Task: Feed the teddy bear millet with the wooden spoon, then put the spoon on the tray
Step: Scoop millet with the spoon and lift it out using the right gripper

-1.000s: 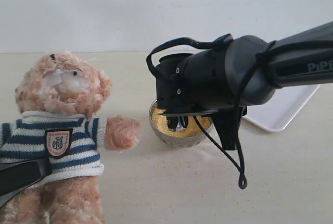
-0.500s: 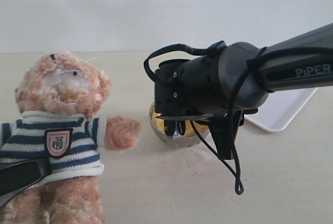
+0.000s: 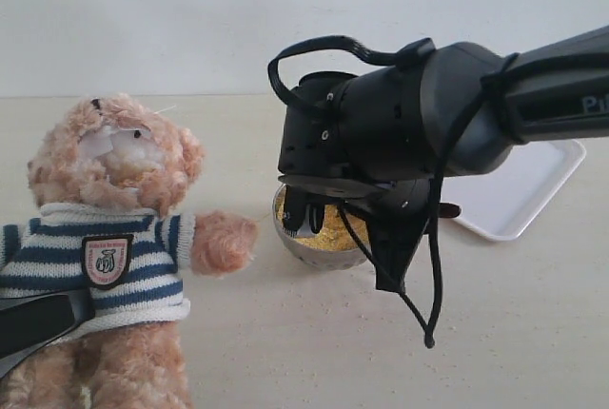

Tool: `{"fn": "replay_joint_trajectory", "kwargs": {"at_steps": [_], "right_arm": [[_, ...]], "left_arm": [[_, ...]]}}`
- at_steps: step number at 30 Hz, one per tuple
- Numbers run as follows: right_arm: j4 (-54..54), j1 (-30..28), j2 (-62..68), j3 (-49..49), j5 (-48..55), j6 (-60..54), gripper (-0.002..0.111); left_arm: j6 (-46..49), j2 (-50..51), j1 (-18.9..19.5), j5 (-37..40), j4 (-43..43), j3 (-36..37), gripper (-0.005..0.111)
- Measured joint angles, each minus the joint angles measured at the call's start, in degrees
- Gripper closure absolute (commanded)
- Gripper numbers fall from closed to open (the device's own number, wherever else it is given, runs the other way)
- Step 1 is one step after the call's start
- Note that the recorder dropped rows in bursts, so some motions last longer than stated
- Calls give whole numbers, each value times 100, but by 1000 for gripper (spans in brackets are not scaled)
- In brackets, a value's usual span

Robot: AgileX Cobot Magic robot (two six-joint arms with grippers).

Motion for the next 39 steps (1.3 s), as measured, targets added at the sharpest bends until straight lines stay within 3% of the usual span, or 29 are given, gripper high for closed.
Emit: {"fn": "replay_joint_trajectory", "kwargs": {"at_steps": [32, 39], "right_arm": [[2200, -655, -904, 0, -751, 432, 108], [2978, -831, -1595, 738, -1238, 572, 108]], "left_arm": [[0, 0, 0, 0, 0, 0, 102], [0, 0, 0, 0, 0, 0, 102]]}}
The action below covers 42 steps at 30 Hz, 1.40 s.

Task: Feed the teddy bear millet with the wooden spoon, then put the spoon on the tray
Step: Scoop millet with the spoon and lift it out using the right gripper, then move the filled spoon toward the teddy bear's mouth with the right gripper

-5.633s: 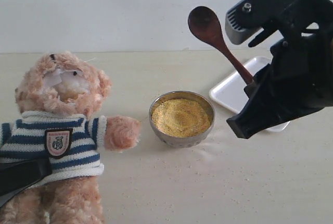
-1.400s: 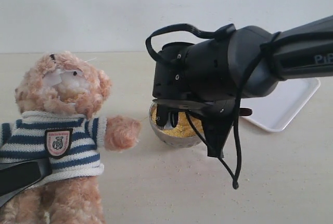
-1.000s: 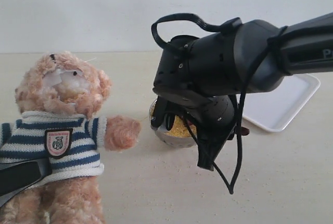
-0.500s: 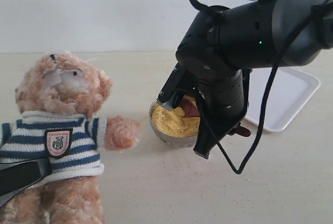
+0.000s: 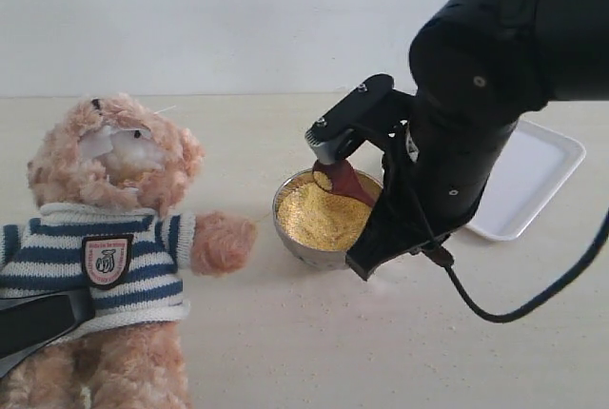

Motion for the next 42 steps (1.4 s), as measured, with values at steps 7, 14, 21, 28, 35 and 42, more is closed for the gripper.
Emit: {"fn": "replay_joint_trajectory", "kwargs": {"at_steps": [7, 14, 21, 28, 35, 42], "right_arm": [[1396, -153, -834, 693, -693, 284, 108], [2457, -153, -1366, 1288, -534, -343, 108], [2467, -153, -1429, 1314, 388, -1002, 108], [2467, -153, -1645, 1265, 632, -1280, 108], [2228, 238, -1668, 650, 1024, -1320, 108], [2021, 663, -1557, 49, 1395, -1274, 108]], "left_arm": [[0, 0, 0, 0, 0, 0, 102], [0, 0, 0, 0, 0, 0, 102], [0, 0, 0, 0, 0, 0, 102], [0, 0, 0, 0, 0, 0, 102], [0, 0, 0, 0, 0, 0, 102], [0, 0, 0, 0, 0, 0, 102]]}}
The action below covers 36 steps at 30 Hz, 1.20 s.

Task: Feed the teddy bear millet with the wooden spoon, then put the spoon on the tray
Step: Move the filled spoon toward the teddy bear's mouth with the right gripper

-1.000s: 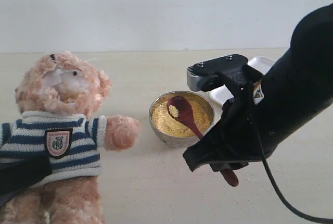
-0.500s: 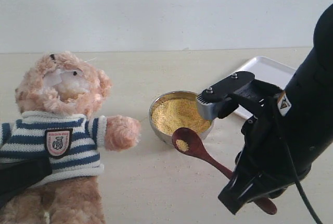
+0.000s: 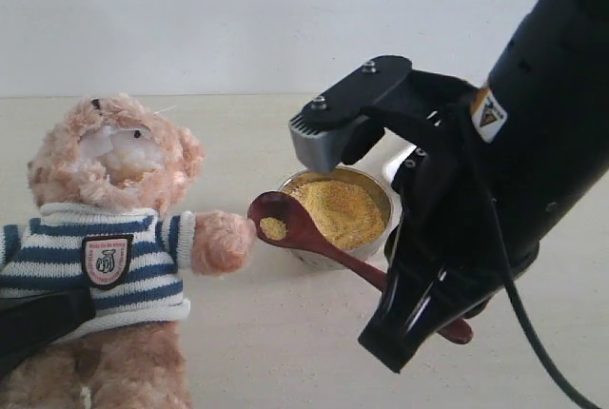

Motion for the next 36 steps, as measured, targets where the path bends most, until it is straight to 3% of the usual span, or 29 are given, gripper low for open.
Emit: {"fn": "replay_joint_trajectory", "kwargs": {"at_steps": [8, 15, 36], "right_arm": [[-654, 514, 515, -751, 376, 184, 108], [-775, 626, 623, -1312, 376, 254, 108], [-1008, 1142, 1153, -2025, 389, 268, 108]], "left_arm": [[0, 0, 0, 0, 0, 0, 102], [0, 0, 0, 0, 0, 0, 102], [0, 0, 0, 0, 0, 0, 102]]}}
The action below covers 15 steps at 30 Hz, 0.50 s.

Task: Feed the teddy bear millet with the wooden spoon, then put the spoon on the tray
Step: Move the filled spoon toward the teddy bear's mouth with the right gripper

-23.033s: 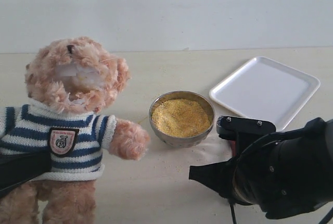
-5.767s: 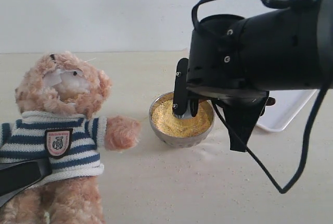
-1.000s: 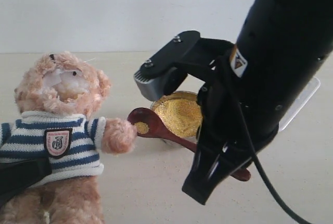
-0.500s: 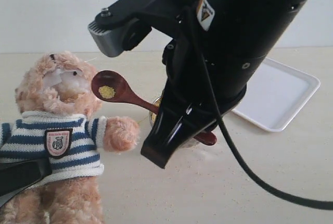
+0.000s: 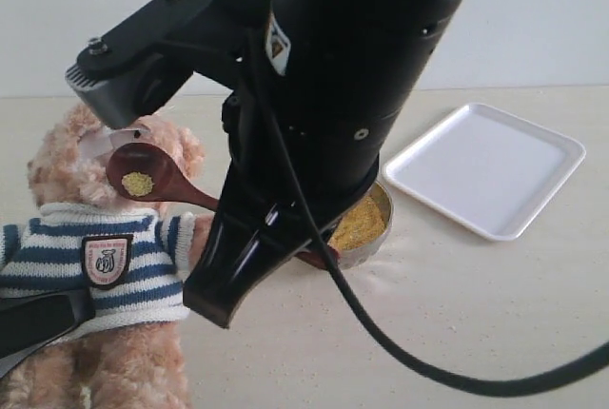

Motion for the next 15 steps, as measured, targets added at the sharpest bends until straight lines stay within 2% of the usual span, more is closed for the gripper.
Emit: {"fn": "replay_joint_trajectory", "kwargs": {"at_steps": [15], "right_arm": [[-750, 10, 360, -259, -10, -245, 108]], "left_arm": [[0, 0, 0, 0, 0, 0, 102]]}}
